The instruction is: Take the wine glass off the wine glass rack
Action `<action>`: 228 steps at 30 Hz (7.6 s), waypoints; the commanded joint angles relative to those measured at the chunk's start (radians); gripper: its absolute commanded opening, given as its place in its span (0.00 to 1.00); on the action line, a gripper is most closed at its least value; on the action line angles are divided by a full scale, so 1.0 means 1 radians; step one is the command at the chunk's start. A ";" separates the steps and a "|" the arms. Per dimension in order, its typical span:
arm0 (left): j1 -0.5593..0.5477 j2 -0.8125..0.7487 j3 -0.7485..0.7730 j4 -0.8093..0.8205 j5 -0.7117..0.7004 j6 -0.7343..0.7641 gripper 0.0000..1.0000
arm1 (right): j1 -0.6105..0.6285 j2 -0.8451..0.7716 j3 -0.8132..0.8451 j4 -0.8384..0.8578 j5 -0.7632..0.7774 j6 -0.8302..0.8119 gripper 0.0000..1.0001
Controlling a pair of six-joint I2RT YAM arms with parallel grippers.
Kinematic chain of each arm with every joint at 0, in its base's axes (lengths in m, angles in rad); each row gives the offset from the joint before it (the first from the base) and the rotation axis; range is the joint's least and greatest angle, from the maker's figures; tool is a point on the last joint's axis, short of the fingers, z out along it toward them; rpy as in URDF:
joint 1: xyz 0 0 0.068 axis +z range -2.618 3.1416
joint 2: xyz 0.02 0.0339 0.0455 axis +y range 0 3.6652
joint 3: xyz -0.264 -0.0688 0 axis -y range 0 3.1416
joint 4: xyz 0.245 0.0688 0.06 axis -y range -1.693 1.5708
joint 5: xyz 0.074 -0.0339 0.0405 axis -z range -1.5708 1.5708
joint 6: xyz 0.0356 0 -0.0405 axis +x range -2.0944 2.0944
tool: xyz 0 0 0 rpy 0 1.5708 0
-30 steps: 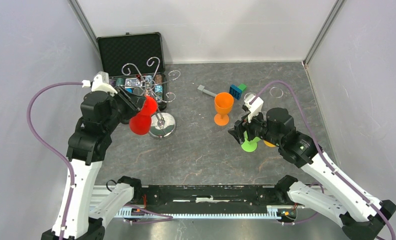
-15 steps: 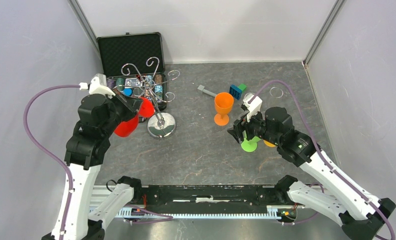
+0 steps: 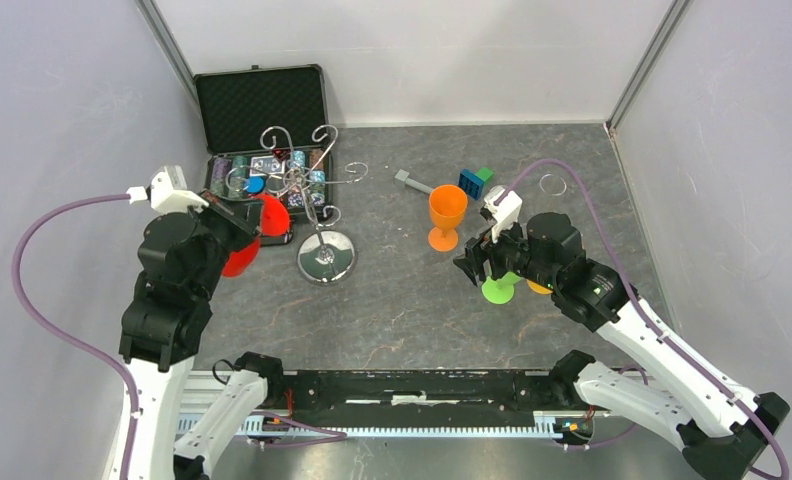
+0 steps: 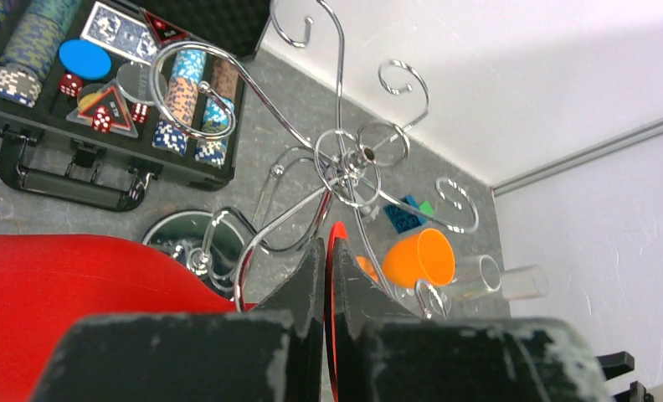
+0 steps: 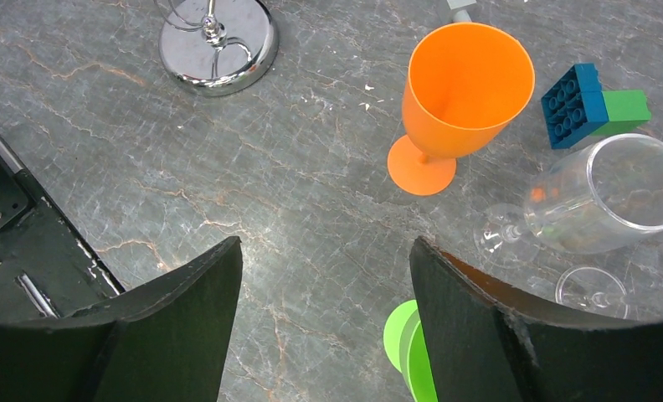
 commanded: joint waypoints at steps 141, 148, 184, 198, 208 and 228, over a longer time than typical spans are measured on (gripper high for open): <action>-0.406 0.000 -0.258 0.969 0.496 -0.279 1.00 | 0.085 -0.173 -0.022 0.467 0.071 0.258 0.00; -0.406 0.009 -0.179 0.764 0.487 -0.067 1.00 | 0.084 -0.072 0.121 -0.054 -0.082 -0.091 0.00; -0.406 -0.021 -0.131 0.453 0.424 0.096 1.00 | 0.147 0.374 0.217 -0.320 0.099 -0.176 0.06; -0.406 -0.011 -0.110 0.411 0.390 0.100 1.00 | 0.177 0.399 0.262 -0.335 0.161 -0.188 0.32; -0.406 -0.010 -0.026 0.254 0.308 0.149 0.99 | 0.177 0.314 0.281 -0.270 0.158 -0.188 0.58; -0.406 -0.210 0.094 -0.221 -0.521 0.344 1.00 | 0.177 -0.318 0.002 0.126 1.251 -0.172 0.98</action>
